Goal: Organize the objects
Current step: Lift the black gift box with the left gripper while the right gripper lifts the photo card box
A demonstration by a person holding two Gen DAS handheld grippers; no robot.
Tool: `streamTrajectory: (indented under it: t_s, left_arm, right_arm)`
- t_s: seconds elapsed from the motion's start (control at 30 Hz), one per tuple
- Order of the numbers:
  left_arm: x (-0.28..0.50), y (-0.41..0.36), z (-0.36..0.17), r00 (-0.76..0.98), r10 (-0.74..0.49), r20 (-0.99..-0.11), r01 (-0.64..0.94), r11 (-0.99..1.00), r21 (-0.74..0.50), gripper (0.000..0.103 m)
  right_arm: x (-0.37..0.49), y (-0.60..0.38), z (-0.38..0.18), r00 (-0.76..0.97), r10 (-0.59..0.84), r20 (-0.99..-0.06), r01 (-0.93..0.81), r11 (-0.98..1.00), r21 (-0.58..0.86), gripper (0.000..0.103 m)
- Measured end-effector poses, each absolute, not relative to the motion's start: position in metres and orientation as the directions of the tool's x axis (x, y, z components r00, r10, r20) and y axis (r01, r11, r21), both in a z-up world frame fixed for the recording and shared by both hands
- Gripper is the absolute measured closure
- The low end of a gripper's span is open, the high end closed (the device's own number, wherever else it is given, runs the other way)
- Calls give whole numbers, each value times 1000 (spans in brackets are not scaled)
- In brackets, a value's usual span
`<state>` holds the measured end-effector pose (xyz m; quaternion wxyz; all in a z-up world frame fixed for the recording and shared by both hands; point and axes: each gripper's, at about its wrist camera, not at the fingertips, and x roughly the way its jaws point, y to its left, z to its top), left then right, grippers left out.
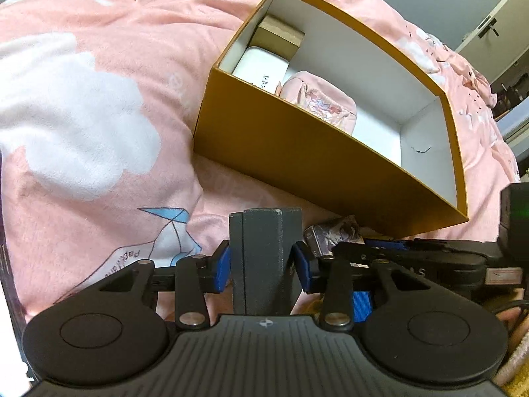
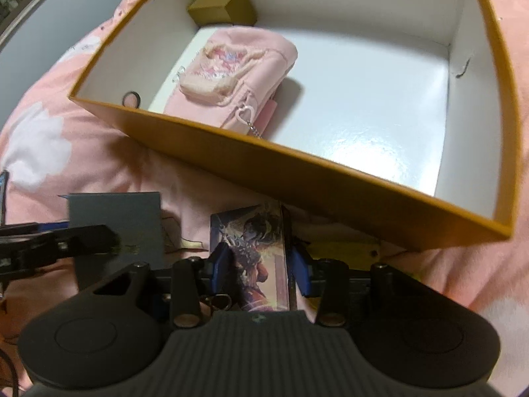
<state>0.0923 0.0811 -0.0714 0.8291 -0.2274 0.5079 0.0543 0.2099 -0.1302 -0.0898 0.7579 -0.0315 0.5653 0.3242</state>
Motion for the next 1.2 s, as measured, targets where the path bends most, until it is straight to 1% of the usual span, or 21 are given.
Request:
streamTrajectory:
  t_s: [0.17, 0.23, 0.3, 0.4, 0.47, 0.57, 0.67, 0.8, 0.87, 0.97, 1.03, 1.2]
  left_arm:
    - [105, 71, -86, 462, -143, -875, -331, 888, -320, 58]
    - [102, 73, -88, 459, -146, -877, -332, 887, -321, 58]
    - [101, 74, -89, 457, -148, -877, -333, 886, -323, 58]
    - [100, 76, -90, 455, -152, -877, -337, 883, -328, 58]
    - [99, 77, -92, 452, -155, -878, -339, 881, -330, 58]
    - [99, 77, -94, 446, -158, -881, -343, 879, -331, 58]
    - [99, 77, -94, 443, -157, -882, -342, 880, -329, 57]
    - [99, 78, -96, 439, -157, -885, -344, 880, -327, 58]
    - [98, 78, -96, 437, -158, -885, -345, 879, -328, 57]
    - [99, 78, -97, 435, -161, -886, -348, 877, -331, 57]
    - [99, 79, -97, 434, -163, -886, -348, 877, -332, 57]
    - [99, 80, -97, 430, -170, -887, -351, 874, -337, 57]
  right_arm:
    - [219, -125, -100, 106, 467, -878, -509, 784, 356, 47]
    - [223, -124, -102, 91, 473, -876, -489, 788, 375, 45]
    - [224, -124, -103, 85, 477, -875, -481, 788, 384, 45]
    - [222, -125, -100, 103, 472, -876, -477, 796, 373, 54]
    - [221, -128, -94, 119, 470, -875, -473, 802, 366, 63]
    - [215, -128, -84, 142, 471, -871, -486, 799, 353, 72]
    - [208, -124, -70, 157, 486, -860, -513, 784, 349, 78]
    - [198, -116, -59, 145, 530, -836, -543, 748, 380, 80]
    - [196, -114, -57, 134, 553, -822, -547, 733, 404, 86]
    - [197, -109, -58, 119, 568, -814, -551, 721, 422, 85]
    - [199, -106, -63, 106, 565, -818, -547, 720, 427, 82]
    - [214, -106, -80, 53, 596, -801, -497, 711, 497, 77]
